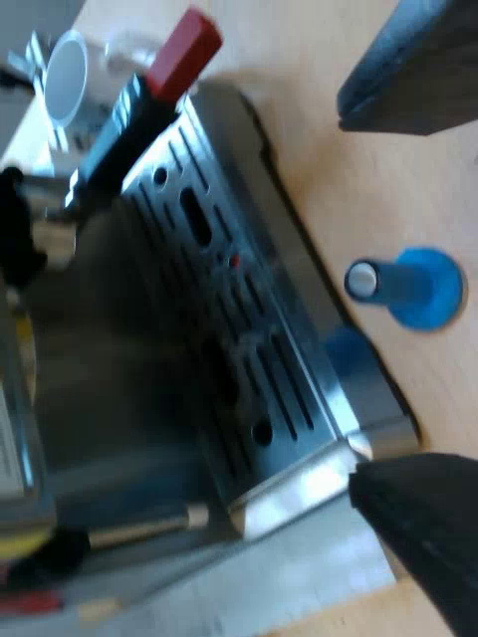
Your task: Grind coffee beans and then tamp
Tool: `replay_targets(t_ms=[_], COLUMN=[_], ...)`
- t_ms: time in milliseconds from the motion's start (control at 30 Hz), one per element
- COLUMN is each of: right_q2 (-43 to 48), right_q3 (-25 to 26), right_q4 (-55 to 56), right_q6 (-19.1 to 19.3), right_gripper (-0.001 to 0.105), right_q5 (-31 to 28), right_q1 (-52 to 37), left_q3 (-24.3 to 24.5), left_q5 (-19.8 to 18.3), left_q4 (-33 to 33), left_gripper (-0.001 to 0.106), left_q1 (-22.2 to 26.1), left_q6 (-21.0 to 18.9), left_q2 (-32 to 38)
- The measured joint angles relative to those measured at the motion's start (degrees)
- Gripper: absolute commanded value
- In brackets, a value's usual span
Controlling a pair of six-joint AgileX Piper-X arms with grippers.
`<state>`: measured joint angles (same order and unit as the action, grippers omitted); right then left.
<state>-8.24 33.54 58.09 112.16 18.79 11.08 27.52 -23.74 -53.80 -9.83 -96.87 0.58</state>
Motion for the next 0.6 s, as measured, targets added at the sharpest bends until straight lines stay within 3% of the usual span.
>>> replay_targets(t_ms=[267, 600], right_q2=[-5.5, -10.6], right_q3=[0.0, 0.0], right_q4=[-0.3, -7.4], right_q6=[2.8, 2.7], right_gripper=[0.067, 0.067], right_q5=[0.2, -4.4], right_q1=[8.7, 18.9], left_q3=[0.0, 0.0], left_q5=[-2.2, -4.9], left_q4=[3.5, 11.8], left_gripper=[0.068, 0.068], left_q1=[-5.2, -9.8], left_q6=[0.2, 5.5], left_q2=[-5.0, -12.8])
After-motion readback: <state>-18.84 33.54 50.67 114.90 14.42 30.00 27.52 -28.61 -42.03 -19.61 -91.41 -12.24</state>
